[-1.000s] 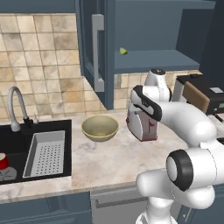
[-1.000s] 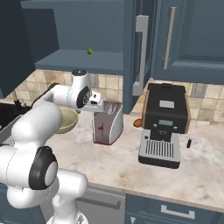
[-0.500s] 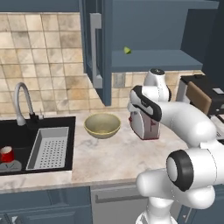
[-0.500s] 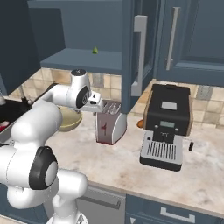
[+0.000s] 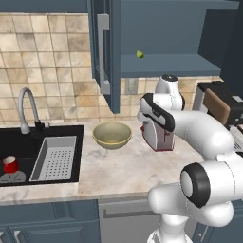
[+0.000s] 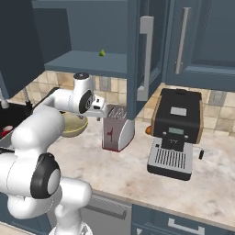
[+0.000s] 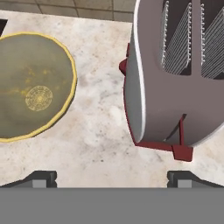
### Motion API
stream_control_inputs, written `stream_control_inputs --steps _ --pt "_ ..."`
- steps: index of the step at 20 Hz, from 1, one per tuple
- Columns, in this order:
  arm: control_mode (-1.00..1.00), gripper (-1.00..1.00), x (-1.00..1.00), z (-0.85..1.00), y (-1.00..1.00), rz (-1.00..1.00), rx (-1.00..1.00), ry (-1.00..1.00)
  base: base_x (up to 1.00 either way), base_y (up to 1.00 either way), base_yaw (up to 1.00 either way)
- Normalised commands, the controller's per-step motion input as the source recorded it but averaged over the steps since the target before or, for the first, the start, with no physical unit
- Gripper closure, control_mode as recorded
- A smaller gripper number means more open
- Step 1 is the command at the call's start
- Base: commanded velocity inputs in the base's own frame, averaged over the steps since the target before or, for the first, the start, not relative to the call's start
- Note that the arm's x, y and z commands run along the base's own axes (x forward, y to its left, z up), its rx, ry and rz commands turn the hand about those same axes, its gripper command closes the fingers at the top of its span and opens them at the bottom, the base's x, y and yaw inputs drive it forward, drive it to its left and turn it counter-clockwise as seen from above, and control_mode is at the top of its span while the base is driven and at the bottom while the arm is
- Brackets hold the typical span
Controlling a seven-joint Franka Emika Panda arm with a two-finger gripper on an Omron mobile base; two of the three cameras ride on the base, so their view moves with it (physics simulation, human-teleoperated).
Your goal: Pick the mug and place it in the sink. Pick the bowl and place it in the open cabinet and then close the cabinet.
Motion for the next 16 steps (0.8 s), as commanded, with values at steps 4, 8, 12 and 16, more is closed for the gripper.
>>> stream_control_inputs --steps 4,8,12,16 --pt "-1.0 -1.0 0.2 0.0 0.08 0.09 0.04 0.02 0.0 0.0 0.0" --pt "-1.0 -1.0 0.08 0.0 0.02 0.0 0.06 0.03 0.0 0.0 0.0" --pt "-1.0 -1.0 0.0 -0.01 0.05 -0.02 0.06 0.0 0.0 0.0 0.0" --pt "-1.0 -1.0 0.0 -0.01 0.07 -0.05 0.04 0.0 0.0 0.0 0.0"
